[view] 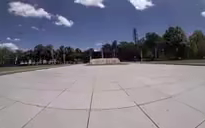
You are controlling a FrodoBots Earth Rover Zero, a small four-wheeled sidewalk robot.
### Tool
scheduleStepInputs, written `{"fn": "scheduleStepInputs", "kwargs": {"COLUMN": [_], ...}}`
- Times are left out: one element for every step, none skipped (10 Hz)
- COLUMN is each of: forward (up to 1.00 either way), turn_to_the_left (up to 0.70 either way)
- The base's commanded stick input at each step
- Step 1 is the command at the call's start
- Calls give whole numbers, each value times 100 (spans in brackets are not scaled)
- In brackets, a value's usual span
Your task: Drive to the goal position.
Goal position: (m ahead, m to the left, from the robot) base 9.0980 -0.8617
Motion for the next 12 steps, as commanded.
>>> {"fn": "scheduleStepInputs", "kwargs": {"forward": [50,50,50,50,50,50,50,50,50,50,50,50], "turn_to_the_left": [0,0,0,0,0,0,0,0,0,0,0,0]}}
